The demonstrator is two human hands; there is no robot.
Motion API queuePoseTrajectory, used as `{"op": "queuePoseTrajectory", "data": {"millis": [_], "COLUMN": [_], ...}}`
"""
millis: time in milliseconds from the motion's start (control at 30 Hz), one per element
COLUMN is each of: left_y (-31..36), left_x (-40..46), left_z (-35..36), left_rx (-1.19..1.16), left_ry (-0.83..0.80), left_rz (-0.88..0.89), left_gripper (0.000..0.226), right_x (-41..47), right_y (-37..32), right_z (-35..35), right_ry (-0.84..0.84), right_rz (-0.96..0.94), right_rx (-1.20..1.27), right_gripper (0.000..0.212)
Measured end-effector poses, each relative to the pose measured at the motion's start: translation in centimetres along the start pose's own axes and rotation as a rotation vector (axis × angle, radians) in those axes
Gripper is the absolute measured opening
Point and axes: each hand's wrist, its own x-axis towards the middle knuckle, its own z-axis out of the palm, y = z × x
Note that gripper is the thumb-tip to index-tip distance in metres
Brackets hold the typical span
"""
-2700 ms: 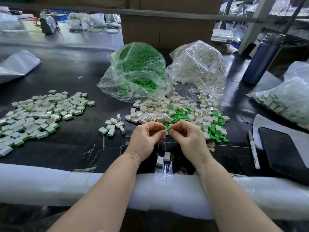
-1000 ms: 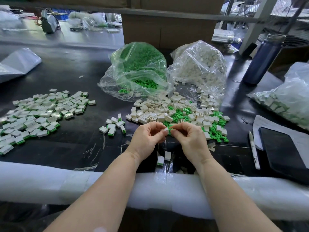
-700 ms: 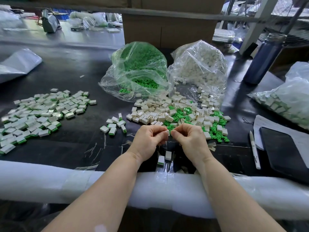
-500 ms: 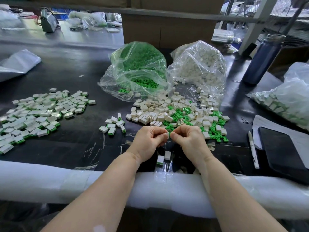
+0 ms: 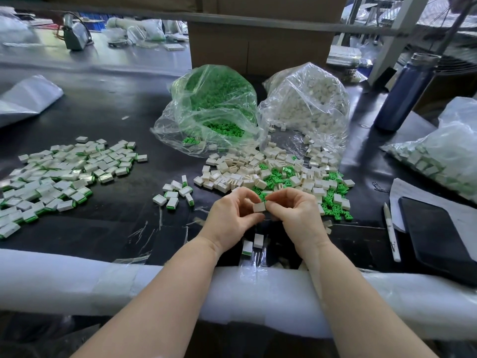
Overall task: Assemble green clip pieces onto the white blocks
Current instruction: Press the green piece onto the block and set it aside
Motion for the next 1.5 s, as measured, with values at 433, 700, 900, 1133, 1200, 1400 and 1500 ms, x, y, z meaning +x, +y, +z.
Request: {"op": "queuePoseTrajectory", "data": {"millis": [433,700,900,1133,1200,1400,1500], "left_y": [-0.1,-0.2,0.2,0.6,0.7,0.9,1.1], "left_x": [0.2,0.0,0.1,0.0,0.0,0.0,0.0], "left_z": [-0.1,0.1,0.1,0.1,0.1,-0.1,-0.2], "left_rx": [0.004,0.251,0.067,-0.092,-0.095,-0.124,-0.163], "left_ry": [-0.003,-0.008,0.023,0.028,0.026,0.031,0.058], "left_rz": [-0.055,0.055,0.000,-0.054,-0.068,-0.080,-0.059], "left_gripper": [0.018,0.017,0.015,0.010,0.008,0.008,0.012], "right_x": [0.2,0.1,0.2,0.0,0.0,0.0,0.1], "right_y": [0.5,0.4,0.5,0.3,0.3,0.3,0.4], "right_z": [0.2,0.1,0.2,0.1,0.2,0.2,0.3], "right_ry": [-0.027,-0.081,-0.031,-0.052,-0.075,-0.110,-0.126], "right_rz": [-0.011,-0.027,-0.001,-0.031,-0.043,-0.065,-0.027], "right_rx": [-0.105,-0.280,-0.015,0.070,0.061,0.045,0.116], "right_gripper": [0.017,0.021,0.011,0.013,0.015,0.012,0.005]}}
